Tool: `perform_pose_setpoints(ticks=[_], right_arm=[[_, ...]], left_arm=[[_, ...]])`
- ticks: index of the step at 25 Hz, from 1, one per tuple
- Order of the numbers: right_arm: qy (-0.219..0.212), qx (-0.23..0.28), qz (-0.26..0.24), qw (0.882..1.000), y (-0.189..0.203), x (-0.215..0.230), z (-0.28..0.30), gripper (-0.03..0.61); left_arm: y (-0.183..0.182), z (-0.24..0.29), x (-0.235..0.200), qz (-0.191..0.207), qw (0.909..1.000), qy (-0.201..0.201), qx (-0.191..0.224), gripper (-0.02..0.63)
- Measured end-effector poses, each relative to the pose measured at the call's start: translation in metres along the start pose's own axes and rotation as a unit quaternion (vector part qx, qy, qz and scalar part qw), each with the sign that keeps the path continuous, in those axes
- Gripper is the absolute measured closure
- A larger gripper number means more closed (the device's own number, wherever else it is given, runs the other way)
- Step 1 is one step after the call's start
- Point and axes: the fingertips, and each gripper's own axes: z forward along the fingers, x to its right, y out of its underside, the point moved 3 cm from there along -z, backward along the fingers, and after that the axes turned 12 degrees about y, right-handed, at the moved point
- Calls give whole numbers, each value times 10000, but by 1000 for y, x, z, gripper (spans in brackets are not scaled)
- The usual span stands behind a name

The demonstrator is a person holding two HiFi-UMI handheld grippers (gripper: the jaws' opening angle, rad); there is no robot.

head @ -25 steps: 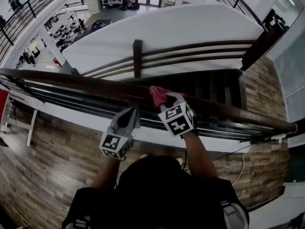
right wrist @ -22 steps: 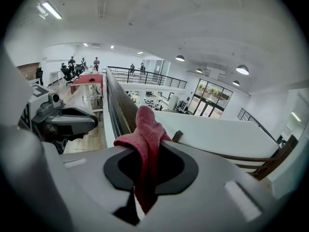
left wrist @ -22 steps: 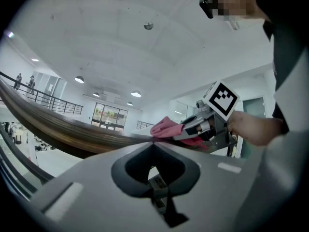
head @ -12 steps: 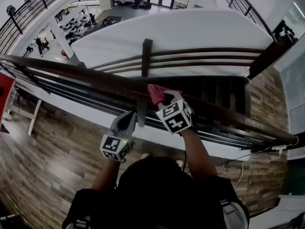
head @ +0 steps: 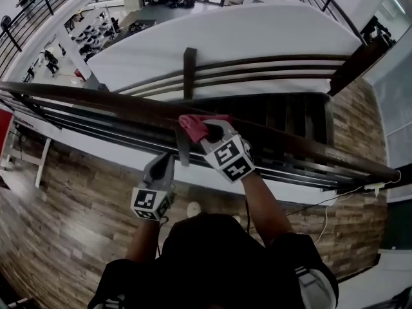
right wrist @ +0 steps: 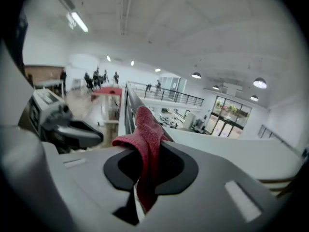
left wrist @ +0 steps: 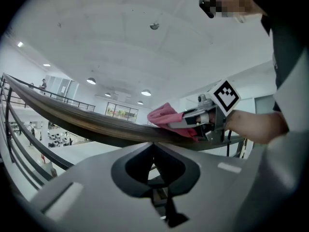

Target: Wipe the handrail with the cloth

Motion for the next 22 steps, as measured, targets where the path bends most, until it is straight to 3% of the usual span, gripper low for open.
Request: perform_pose_setpoints(ticks=[1,3,6,11,15,22], right_arm=[[-323,377,451,9978,-1,-1,-14,534],[-780,1132,1574,9779,2,2,-52,534],[-766,1903,2565,9445,15,11,-114,534],[242,2414,3129,9183,64,48,-202,534],[1101,2830,3512,8857,109,88,-273,534],[2167,2939,3681,8551,194,144,-396,534]], left_arm=[[0,5,7,-24,10000,76,3,615],[1,15,29,-101,9993,364,-27,614],[3,33,62,-151,9943,1042,-158,614],[11,83,125,-6,9748,2191,-428,614],[22,131,197,91,9503,3060,-566,614],[32,198,318,201,9209,3857,-519,614]])
